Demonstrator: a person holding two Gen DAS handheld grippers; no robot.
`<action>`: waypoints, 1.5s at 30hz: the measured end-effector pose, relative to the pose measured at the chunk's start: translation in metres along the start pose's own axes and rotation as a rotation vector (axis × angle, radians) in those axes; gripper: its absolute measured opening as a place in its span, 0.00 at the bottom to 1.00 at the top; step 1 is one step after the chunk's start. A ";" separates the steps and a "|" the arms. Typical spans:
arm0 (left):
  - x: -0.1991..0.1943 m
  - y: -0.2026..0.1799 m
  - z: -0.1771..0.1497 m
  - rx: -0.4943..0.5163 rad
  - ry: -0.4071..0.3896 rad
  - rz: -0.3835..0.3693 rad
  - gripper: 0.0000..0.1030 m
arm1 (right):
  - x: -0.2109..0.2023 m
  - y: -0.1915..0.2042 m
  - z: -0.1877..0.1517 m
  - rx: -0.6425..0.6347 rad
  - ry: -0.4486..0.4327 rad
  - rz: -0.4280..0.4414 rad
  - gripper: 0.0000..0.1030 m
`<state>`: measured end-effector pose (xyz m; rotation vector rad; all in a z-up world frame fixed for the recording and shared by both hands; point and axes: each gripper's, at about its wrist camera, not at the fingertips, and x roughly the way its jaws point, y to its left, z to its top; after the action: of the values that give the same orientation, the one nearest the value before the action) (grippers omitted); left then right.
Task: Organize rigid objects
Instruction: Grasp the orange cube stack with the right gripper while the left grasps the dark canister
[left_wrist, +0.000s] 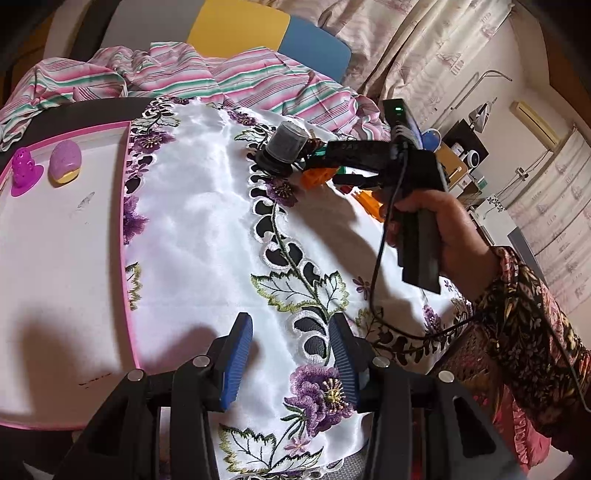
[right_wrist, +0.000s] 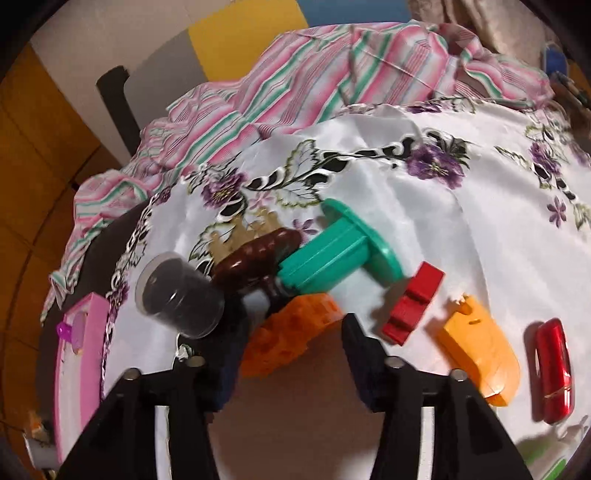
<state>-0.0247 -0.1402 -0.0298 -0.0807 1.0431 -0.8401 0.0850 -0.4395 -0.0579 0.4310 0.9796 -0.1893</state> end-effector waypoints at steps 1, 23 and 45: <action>0.000 -0.001 0.001 0.003 -0.001 0.003 0.42 | 0.002 0.004 -0.001 -0.028 0.001 -0.017 0.55; 0.039 -0.027 0.081 0.077 -0.039 0.095 0.42 | -0.012 -0.028 -0.012 0.194 0.100 0.133 0.31; 0.135 -0.044 0.173 0.177 -0.022 0.324 0.49 | 0.000 -0.045 -0.015 0.303 0.150 0.145 0.19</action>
<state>0.1175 -0.3130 -0.0177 0.2239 0.9259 -0.6311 0.0580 -0.4731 -0.0774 0.8001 1.0662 -0.1766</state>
